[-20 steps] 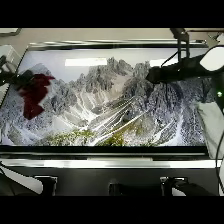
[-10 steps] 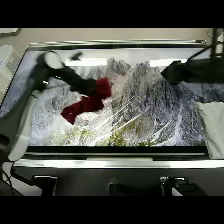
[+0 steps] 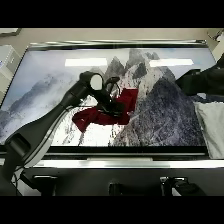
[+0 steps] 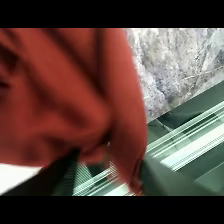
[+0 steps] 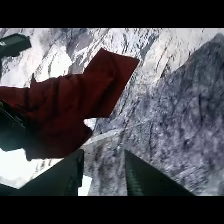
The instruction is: Fold the clothes and pants, and hang the long-sleeved shirts on hangers.
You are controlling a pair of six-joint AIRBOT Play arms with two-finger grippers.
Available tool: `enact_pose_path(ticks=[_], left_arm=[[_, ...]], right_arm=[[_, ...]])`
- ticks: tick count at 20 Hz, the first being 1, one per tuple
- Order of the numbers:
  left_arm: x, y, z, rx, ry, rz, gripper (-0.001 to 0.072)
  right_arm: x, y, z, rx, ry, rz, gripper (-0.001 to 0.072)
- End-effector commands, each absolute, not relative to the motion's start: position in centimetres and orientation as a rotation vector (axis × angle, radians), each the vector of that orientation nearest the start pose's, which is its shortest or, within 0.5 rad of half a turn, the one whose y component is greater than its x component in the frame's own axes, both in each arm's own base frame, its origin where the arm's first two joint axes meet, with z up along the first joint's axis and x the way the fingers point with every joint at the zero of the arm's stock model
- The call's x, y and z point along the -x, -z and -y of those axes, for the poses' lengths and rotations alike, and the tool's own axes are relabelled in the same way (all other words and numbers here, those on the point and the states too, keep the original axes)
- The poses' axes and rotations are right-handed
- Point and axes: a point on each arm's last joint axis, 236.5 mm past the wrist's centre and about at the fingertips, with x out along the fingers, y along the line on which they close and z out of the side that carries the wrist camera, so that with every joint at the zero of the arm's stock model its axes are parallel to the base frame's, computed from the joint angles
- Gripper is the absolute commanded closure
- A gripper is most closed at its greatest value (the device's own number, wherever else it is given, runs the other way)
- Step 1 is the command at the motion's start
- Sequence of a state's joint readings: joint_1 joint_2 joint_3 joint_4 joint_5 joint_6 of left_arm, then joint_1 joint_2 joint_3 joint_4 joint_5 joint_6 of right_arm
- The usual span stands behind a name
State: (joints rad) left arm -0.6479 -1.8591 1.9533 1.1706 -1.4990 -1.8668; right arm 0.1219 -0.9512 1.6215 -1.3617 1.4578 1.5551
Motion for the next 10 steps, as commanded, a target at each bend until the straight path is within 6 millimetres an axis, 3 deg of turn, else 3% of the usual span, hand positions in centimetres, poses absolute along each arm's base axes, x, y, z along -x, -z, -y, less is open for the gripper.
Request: enact_pose_path(ticks=[1, 3, 6, 7, 8, 9, 10], left_arm=[[-35.4, -4.8, 33.0, 0.066, 0.561, -1.547, 0.0249], [-37.0, -7.0, 27.8, 0.034, 0.476, -1.509, 0.0249], [-38.9, -10.7, 20.3, 0.043, 0.341, -1.437, 0.0249], [-39.4, -11.9, 18.4, 0.070, 0.313, -1.408, 0.0249], [-39.8, -12.7, 16.8, 0.093, 0.290, -1.384, 0.0249], [-40.1, -13.3, 15.4, 0.116, 0.266, -1.368, 0.0249], [-40.4, -13.6, 14.0, 0.136, 0.239, -1.365, 0.0249]], right_arm=[[-33.0, -26.4, -10.6, -0.191, -0.320, -0.869, 0.0387], [-36.0, -25.4, -10.8, -0.258, -0.327, -0.878, 0.0386], [-41.5, -24.5, -7.6, -0.614, -0.400, -0.883, 0.0383], [-43.3, -23.1, -5.2, -0.700, -0.413, -0.891, 0.0378], [-44.5, -20.5, -2.9, -0.737, -0.411, -0.930, 0.0314], [-45.0, -17.6, -1.8, -0.749, -0.417, -0.996, 0.0237], [-45.2, -14.6, -1.6, -0.746, -0.446, -1.073, 0.0206]])
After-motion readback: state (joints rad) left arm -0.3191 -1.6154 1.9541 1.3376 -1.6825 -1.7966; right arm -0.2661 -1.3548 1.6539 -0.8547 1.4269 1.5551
